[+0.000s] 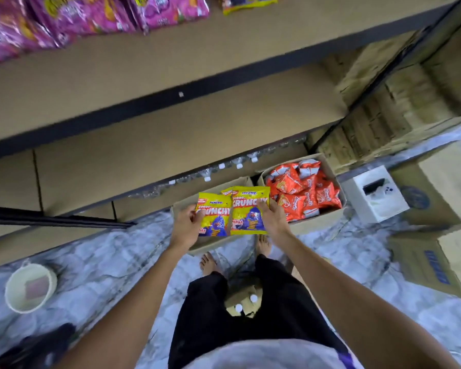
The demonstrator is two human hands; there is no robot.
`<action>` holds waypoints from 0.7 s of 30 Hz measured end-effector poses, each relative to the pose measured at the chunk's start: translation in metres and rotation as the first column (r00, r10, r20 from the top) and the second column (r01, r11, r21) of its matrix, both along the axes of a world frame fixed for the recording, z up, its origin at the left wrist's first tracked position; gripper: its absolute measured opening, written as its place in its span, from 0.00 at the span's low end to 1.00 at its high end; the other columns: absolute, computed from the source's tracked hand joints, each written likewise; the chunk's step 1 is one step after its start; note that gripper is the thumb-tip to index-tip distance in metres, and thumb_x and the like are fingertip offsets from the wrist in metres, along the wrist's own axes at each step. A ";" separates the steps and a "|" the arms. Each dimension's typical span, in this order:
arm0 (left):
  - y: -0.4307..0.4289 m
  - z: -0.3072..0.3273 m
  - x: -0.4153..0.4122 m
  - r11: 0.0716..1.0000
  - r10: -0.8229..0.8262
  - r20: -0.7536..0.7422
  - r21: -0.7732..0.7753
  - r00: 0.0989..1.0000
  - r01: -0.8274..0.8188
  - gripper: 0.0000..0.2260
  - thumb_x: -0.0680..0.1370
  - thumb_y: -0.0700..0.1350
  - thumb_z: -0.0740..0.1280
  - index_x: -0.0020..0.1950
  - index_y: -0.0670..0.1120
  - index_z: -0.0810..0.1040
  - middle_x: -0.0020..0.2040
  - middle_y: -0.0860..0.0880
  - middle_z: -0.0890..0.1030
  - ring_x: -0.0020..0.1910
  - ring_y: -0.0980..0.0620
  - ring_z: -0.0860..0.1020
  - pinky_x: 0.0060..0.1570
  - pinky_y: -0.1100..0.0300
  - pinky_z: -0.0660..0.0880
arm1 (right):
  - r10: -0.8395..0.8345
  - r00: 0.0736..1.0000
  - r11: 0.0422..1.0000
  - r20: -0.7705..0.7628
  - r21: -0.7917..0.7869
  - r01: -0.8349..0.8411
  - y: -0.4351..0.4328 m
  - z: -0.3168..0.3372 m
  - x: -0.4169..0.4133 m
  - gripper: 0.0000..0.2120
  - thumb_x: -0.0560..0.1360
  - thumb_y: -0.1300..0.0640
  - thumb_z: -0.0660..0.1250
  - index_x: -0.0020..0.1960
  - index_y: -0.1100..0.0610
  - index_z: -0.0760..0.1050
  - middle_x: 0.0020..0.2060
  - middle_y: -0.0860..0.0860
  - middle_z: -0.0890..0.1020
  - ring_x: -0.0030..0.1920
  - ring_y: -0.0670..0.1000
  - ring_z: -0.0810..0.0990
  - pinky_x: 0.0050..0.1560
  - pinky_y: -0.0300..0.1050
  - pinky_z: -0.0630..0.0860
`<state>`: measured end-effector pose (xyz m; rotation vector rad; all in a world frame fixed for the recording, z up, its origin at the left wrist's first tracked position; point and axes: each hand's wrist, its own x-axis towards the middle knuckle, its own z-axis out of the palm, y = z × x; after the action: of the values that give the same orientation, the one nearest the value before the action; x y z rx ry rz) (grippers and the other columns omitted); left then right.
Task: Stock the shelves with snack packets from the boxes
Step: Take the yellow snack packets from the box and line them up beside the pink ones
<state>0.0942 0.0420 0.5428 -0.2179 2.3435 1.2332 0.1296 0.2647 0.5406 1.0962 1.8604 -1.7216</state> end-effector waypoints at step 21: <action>-0.011 0.148 -0.049 0.977 0.074 -0.270 0.211 0.960 -0.016 0.03 0.82 0.44 0.66 0.50 0.47 0.78 0.42 0.51 0.85 0.40 0.55 0.85 0.35 0.58 0.80 | 0.053 0.913 0.997 -0.403 0.079 -0.023 -0.005 0.146 -0.053 0.11 0.83 0.52 0.62 0.50 0.57 0.80 0.43 0.52 0.87 0.43 0.51 0.87 0.45 0.46 0.82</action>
<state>0.0455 0.0314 0.6911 -0.0303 2.4262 1.6095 0.0769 0.2595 0.6868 0.7580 2.1854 -1.9894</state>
